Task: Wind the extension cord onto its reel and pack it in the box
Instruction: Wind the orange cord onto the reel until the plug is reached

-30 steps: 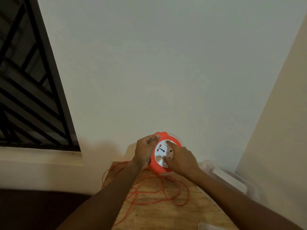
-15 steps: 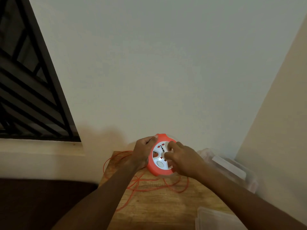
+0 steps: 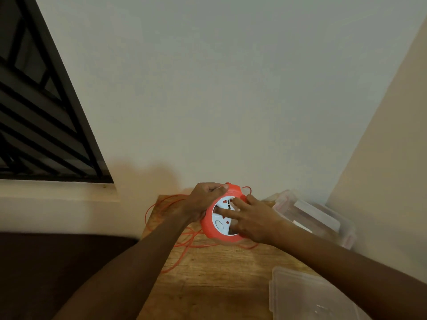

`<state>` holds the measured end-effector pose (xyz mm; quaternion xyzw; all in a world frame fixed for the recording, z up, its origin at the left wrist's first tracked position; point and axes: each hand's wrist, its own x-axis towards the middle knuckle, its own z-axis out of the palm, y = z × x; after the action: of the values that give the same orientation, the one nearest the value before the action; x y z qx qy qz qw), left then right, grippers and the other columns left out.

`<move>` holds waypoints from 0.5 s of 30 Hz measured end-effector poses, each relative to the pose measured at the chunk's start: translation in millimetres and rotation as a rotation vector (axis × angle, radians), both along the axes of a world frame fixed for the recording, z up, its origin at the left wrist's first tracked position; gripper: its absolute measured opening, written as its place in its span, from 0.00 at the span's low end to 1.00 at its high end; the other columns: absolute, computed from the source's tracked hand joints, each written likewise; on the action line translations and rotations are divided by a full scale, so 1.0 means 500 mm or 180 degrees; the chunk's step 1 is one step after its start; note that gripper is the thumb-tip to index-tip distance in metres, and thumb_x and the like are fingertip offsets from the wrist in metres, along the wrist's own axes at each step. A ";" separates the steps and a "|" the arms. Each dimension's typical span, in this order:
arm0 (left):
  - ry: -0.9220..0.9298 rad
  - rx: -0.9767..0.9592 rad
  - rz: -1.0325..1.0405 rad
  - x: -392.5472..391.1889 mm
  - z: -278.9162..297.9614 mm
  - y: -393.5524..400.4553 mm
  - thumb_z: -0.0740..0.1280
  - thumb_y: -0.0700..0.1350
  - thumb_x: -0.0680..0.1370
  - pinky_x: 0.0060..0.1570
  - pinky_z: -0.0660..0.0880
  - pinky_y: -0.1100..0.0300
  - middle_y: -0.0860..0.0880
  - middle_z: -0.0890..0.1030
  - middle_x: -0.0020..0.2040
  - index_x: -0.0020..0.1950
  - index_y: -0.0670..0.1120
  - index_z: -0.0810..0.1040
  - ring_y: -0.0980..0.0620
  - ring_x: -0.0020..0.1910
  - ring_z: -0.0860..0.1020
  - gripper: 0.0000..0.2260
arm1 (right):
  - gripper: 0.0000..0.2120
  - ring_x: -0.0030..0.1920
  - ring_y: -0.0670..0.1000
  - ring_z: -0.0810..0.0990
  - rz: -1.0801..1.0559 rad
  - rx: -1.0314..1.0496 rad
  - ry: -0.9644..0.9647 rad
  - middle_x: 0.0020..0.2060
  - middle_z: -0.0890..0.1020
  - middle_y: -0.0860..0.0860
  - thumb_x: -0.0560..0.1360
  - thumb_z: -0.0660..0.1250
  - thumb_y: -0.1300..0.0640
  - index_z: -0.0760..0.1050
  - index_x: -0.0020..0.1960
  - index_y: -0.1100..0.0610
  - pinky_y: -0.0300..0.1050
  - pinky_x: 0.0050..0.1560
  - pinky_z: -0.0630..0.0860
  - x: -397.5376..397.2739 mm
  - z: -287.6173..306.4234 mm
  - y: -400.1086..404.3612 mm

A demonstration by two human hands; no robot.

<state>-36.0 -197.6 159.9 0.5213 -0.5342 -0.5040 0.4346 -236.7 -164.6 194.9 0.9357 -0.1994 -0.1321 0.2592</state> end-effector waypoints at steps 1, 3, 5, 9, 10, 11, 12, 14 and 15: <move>-0.0035 -0.0043 -0.0048 -0.002 -0.002 -0.001 0.71 0.53 0.81 0.35 0.84 0.56 0.45 0.90 0.45 0.47 0.54 0.89 0.45 0.39 0.89 0.08 | 0.20 0.69 0.64 0.66 -0.0010 -0.0050 0.0053 0.78 0.57 0.51 0.77 0.69 0.50 0.72 0.67 0.39 0.62 0.61 0.68 0.003 -0.002 0.003; -0.0110 -0.0096 -0.0095 -0.003 -0.001 -0.003 0.71 0.54 0.81 0.37 0.85 0.56 0.46 0.90 0.46 0.47 0.55 0.89 0.45 0.40 0.89 0.08 | 0.21 0.65 0.64 0.68 -0.0021 -0.0144 0.0140 0.77 0.58 0.53 0.77 0.69 0.49 0.71 0.69 0.40 0.61 0.61 0.69 0.007 -0.004 0.009; -0.0204 -0.0163 -0.0123 -0.002 0.002 -0.007 0.70 0.54 0.81 0.39 0.85 0.56 0.47 0.90 0.46 0.48 0.54 0.88 0.45 0.41 0.89 0.08 | 0.21 0.64 0.63 0.69 0.0001 -0.0184 0.0159 0.76 0.60 0.56 0.76 0.69 0.48 0.71 0.67 0.38 0.60 0.61 0.70 0.011 0.004 0.013; -0.0474 -0.0379 -0.0217 -0.005 0.006 -0.011 0.71 0.54 0.81 0.39 0.84 0.59 0.49 0.90 0.44 0.49 0.51 0.89 0.50 0.39 0.88 0.10 | 0.24 0.62 0.63 0.70 0.0108 -0.0228 0.0213 0.68 0.69 0.58 0.76 0.69 0.46 0.66 0.69 0.34 0.60 0.61 0.68 0.026 0.009 0.019; -0.0507 -0.0381 -0.0252 -0.006 0.007 -0.011 0.71 0.54 0.81 0.39 0.84 0.60 0.50 0.90 0.44 0.50 0.50 0.89 0.51 0.39 0.88 0.10 | 0.25 0.61 0.62 0.71 0.0113 -0.0227 0.0203 0.65 0.72 0.58 0.76 0.69 0.46 0.66 0.70 0.35 0.60 0.60 0.67 0.031 0.005 0.022; -0.0588 -0.0354 -0.0322 -0.005 0.008 -0.011 0.71 0.53 0.81 0.39 0.84 0.60 0.52 0.90 0.44 0.50 0.50 0.89 0.52 0.39 0.88 0.10 | 0.26 0.60 0.62 0.71 0.0118 -0.0216 0.0184 0.62 0.73 0.57 0.75 0.69 0.46 0.65 0.71 0.35 0.60 0.60 0.67 0.035 0.001 0.025; -0.0704 -0.0277 -0.0433 -0.003 0.008 -0.011 0.70 0.53 0.82 0.38 0.83 0.62 0.54 0.90 0.44 0.50 0.51 0.89 0.54 0.38 0.87 0.09 | 0.27 0.59 0.61 0.71 0.0131 -0.0199 0.0152 0.60 0.74 0.57 0.75 0.70 0.45 0.64 0.71 0.35 0.59 0.60 0.67 0.037 -0.002 0.026; -0.0924 -0.0086 -0.0675 -0.002 0.005 -0.005 0.68 0.52 0.83 0.34 0.79 0.67 0.56 0.89 0.39 0.45 0.57 0.88 0.59 0.34 0.85 0.11 | 0.29 0.58 0.61 0.70 0.0137 -0.0151 0.0075 0.58 0.75 0.57 0.75 0.70 0.45 0.62 0.72 0.34 0.57 0.58 0.67 0.036 -0.004 0.025; -0.0976 -0.0047 -0.0707 -0.002 0.000 -0.001 0.67 0.52 0.83 0.32 0.77 0.68 0.56 0.87 0.36 0.40 0.59 0.87 0.61 0.31 0.83 0.14 | 0.30 0.58 0.62 0.70 0.0143 -0.0116 0.0063 0.57 0.75 0.58 0.74 0.70 0.45 0.62 0.72 0.34 0.56 0.57 0.68 0.035 -0.001 0.023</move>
<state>-36.9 -198.1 159.9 0.5267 -0.6521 -0.4595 0.2936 -219.3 -153.1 194.3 0.9338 -0.1782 -0.1318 0.2810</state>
